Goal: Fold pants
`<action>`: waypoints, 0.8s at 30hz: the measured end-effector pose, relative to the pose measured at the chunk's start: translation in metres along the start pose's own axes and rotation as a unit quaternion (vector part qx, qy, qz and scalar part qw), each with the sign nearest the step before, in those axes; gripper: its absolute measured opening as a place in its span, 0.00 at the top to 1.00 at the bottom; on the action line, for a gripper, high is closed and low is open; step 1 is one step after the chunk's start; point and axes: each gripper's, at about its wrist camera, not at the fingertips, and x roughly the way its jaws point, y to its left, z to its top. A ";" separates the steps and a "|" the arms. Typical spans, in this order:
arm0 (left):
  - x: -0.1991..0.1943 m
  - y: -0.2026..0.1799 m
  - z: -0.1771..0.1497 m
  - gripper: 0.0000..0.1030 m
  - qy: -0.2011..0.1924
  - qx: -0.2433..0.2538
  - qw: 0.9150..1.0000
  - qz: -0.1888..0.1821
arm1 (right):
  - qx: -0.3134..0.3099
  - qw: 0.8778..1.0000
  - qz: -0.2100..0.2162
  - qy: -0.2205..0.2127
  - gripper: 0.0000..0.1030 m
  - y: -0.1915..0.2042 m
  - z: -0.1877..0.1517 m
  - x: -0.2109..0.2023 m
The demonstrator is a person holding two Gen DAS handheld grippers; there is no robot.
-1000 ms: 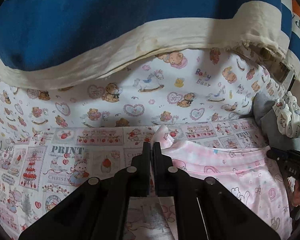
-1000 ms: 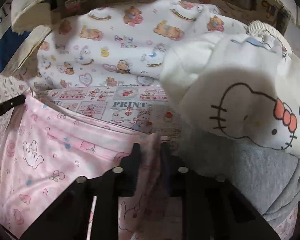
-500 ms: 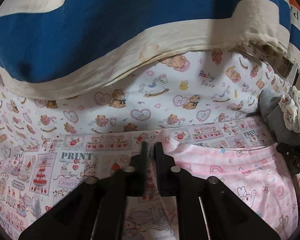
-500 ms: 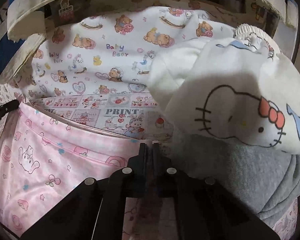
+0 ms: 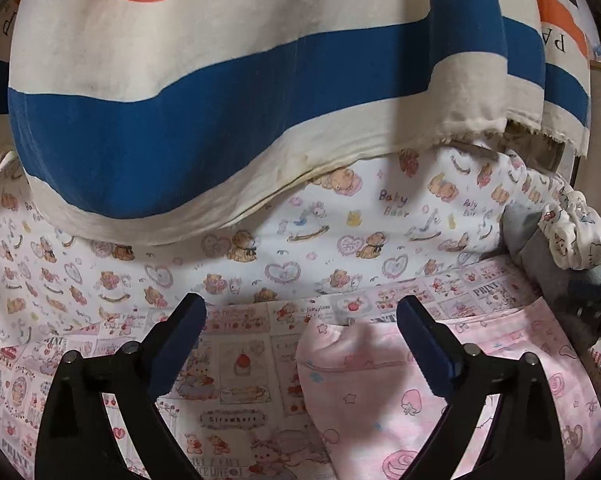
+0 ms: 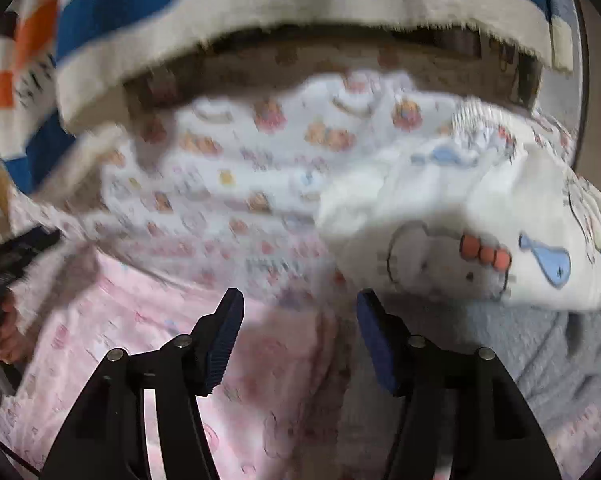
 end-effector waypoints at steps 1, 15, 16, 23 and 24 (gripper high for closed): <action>0.001 0.000 0.000 0.07 0.001 -0.001 1.000 0.000 | -0.010 0.999 -0.030 0.015 0.42 0.004 -0.002 0.000; -0.010 -0.011 -0.001 0.06 -0.027 0.021 0.999 0.029 | 0.053 0.994 0.040 0.092 0.41 0.009 -0.014 0.006; -0.011 -0.011 -0.001 0.06 -0.030 0.022 0.999 0.032 | 0.055 0.994 0.036 0.092 0.41 0.010 -0.014 0.009; -0.008 -0.006 -0.001 0.06 -0.025 0.008 0.999 0.031 | 0.085 0.991 0.053 0.084 0.47 -0.006 -0.008 0.025; -0.008 -0.004 -0.001 0.06 -0.022 0.004 0.999 0.031 | 0.081 0.991 0.055 0.088 0.47 -0.006 -0.007 0.028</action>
